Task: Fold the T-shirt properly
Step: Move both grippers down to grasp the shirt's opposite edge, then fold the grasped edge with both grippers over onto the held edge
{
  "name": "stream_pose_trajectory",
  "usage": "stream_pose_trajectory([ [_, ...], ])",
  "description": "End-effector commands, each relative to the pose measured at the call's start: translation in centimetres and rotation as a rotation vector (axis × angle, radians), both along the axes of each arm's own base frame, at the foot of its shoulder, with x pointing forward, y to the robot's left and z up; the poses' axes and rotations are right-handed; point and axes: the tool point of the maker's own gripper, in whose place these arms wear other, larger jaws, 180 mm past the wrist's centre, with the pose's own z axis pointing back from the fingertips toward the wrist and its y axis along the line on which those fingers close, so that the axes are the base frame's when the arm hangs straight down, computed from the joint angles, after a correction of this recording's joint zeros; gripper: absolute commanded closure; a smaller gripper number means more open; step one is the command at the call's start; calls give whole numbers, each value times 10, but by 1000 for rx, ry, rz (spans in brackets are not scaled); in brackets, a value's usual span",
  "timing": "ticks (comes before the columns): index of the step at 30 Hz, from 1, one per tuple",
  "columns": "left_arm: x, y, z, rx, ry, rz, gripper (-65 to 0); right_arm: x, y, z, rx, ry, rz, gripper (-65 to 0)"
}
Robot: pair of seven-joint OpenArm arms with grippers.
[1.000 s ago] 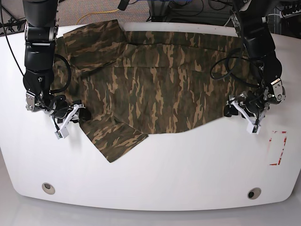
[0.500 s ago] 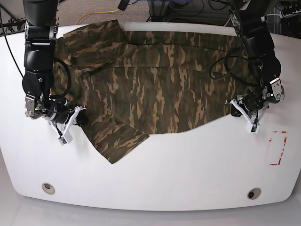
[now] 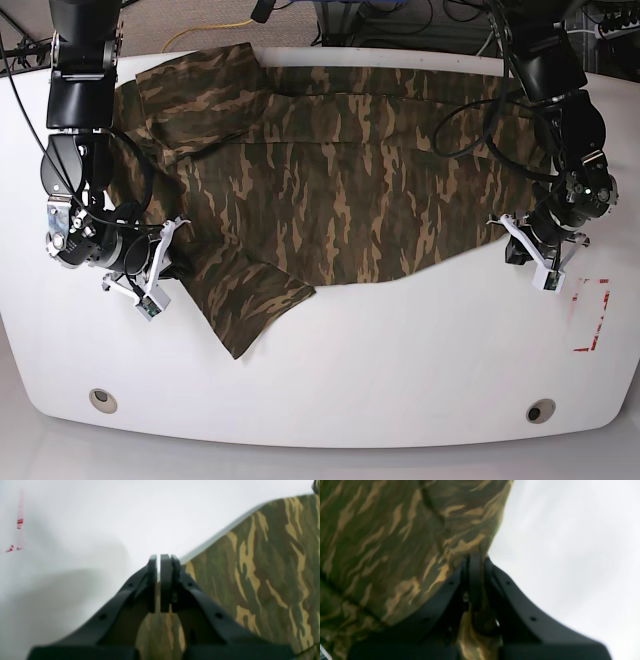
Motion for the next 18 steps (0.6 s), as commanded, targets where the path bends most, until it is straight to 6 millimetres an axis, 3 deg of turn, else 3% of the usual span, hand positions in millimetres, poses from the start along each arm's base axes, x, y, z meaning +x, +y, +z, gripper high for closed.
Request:
stream_pose_trajectory([
  [1, 6, 7, 14, 17, -35, 0, 0, 8, 1, 24, -1, -78, 14, 0],
  [4, -3, 18, 6, 45, 31, 13, -54, 6, 0, 22, -1, -70, 13, 0],
  [9, -29, 57, -4, 45, 93, 123, -351, 3, 1, 17, 3, -58, 13, 0],
  [12, -40, 71, -7, 32, 101, 172, -476, 2, 1, 16, 3, -55, 13, 0],
  [18, -45, 72, -20, -2, 130, 195, -485, 2, 1, 15, 3, -54, 13, 0],
])
